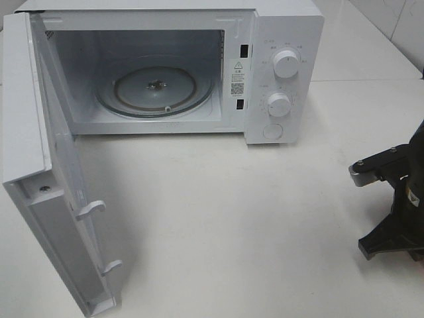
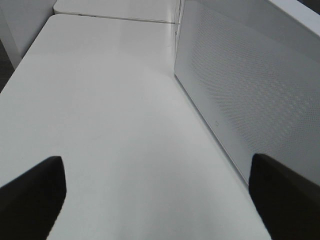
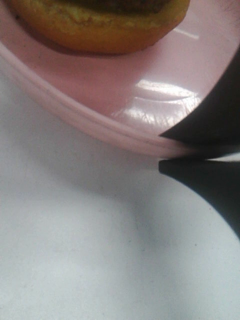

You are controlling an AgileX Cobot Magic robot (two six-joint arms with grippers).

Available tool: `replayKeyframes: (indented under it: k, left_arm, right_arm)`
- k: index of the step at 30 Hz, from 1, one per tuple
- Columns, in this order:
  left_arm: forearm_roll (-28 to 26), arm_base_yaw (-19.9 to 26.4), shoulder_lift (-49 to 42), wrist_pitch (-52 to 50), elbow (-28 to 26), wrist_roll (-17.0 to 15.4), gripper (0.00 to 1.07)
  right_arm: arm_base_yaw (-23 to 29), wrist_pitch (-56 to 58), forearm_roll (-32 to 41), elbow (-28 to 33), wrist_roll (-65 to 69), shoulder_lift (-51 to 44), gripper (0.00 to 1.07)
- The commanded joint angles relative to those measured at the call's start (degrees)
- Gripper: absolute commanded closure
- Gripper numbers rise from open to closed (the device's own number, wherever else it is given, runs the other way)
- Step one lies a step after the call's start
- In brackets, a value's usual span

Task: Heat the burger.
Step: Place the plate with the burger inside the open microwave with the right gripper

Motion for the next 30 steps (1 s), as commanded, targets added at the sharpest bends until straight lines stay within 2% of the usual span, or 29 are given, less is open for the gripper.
replayKeyframes:
  k: [1,9,30]
  left_arm:
    - [-0.46,0.17,-0.92,-0.8,0.11,0.0,0.16]
    - [-0.46,0.17,-0.92,-0.8,0.11,0.0,0.16]
    - [-0.46,0.17,-0.92,-0.8,0.11,0.0,0.16]
  right_arm:
    - [1.83,3.27,-3.61,0.29,2.64,-1.09,1.07]
    - [5.56,7.56,-7.28,0.34,5.44,-5.04,1.07]
    - [17.88,15.64,-7.39,0.63,3.84,-12.15,1.07]
